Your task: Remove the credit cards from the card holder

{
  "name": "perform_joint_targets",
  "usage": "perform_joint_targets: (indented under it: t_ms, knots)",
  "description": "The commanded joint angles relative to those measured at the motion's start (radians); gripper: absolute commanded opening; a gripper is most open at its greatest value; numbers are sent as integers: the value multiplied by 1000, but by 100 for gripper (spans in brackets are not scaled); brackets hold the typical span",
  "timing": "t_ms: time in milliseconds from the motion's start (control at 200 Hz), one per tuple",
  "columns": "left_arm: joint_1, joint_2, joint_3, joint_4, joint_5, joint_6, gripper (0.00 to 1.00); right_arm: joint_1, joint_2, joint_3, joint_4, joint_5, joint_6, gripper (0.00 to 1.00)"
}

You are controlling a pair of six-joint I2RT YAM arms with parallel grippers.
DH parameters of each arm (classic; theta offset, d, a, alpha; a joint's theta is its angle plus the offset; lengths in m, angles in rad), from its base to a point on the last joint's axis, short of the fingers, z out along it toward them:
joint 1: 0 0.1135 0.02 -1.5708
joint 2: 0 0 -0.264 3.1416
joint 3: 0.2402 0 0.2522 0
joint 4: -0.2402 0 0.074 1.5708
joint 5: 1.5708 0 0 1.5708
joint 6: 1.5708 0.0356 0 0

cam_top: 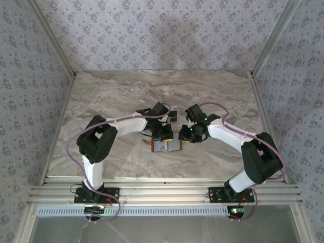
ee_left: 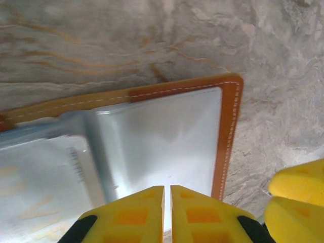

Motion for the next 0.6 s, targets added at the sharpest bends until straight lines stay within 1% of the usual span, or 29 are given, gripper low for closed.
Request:
perform_joint_targets:
  t_ms: [0,160,305,470,600]
  knots:
    - [34,-76,-40,-24,-23,24,12,11,9,27,62,-100,27,28]
    - [88,-134,-111,-28,-30,34,12,37,93,73,76,-154,13,27]
    - [125,-175,-169,-37,-41,47,12,57,166,112,76,-165,2,27]
    - [133,-195,-190,-83,-79,66,13,67,214,141,82,-176,-4,27]
    - [129,-196,-198,-90,-88,67,14,72,237,158,86,-183,-5,27]
